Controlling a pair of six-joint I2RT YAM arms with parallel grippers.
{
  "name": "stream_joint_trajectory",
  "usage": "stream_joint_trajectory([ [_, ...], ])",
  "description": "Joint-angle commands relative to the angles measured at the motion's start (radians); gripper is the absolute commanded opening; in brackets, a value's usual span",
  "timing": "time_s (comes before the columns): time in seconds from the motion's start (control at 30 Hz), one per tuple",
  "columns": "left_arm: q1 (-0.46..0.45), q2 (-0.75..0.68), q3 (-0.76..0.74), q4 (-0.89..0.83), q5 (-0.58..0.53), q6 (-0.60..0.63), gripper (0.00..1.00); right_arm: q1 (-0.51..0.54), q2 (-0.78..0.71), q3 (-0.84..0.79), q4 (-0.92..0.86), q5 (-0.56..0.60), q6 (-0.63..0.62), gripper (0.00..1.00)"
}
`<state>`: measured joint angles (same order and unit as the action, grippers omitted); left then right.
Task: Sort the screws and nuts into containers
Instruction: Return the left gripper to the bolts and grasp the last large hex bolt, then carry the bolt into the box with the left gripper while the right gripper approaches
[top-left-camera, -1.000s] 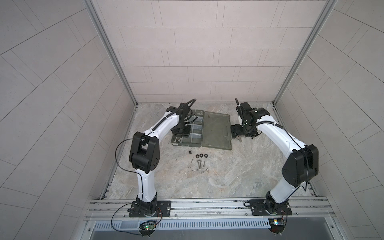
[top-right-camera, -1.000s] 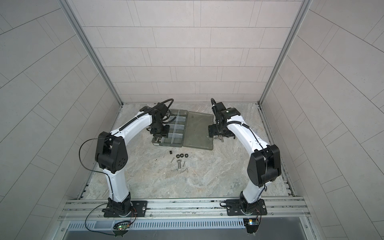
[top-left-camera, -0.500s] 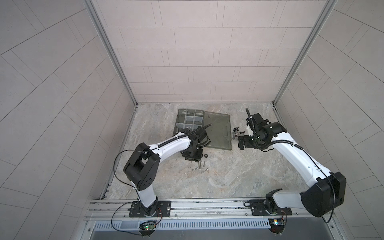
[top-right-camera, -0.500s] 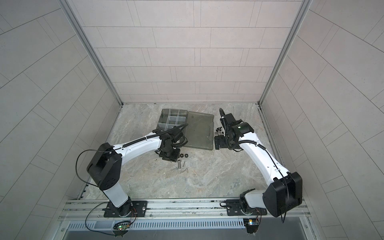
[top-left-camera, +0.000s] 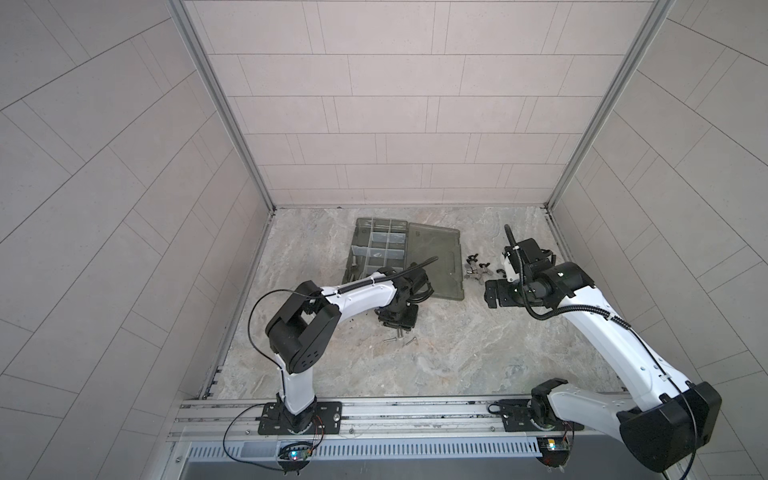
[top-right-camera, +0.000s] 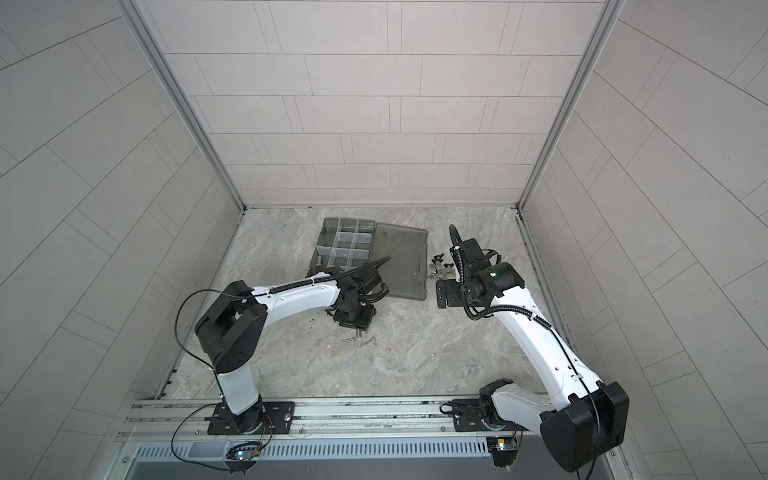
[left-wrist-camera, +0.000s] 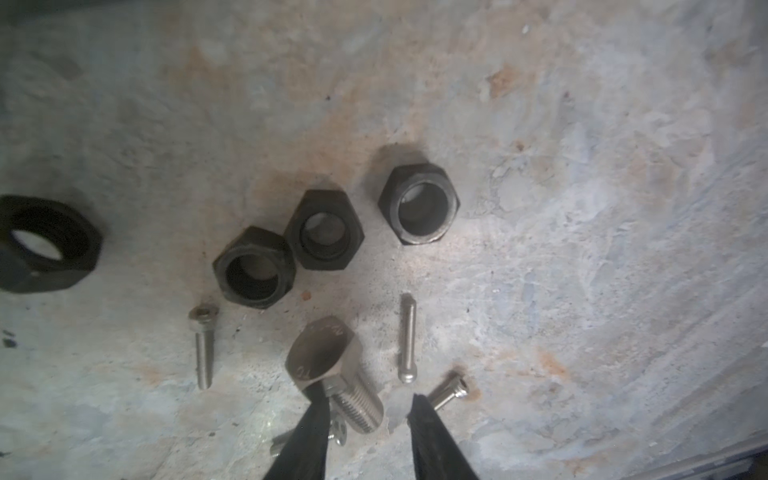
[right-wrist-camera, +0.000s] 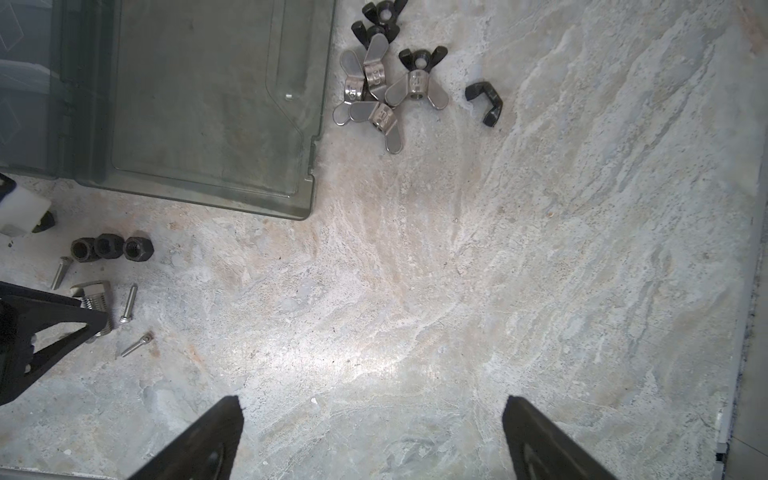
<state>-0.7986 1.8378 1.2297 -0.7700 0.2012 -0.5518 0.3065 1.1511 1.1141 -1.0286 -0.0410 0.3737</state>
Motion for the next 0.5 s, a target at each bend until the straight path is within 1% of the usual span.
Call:
stream_joint_trajectory([
  [0.0, -0.007, 0.003, -0.010, 0.010, -0.011, -0.017, 0.38, 0.000, -0.022, -0.011, -0.004, 0.026, 0.002, 0.99],
  [0.47, -0.010, 0.026, -0.065, 0.053, -0.037, -0.019, 0.37, -0.001, -0.045, -0.024, -0.027, 0.039, 0.009, 0.99],
])
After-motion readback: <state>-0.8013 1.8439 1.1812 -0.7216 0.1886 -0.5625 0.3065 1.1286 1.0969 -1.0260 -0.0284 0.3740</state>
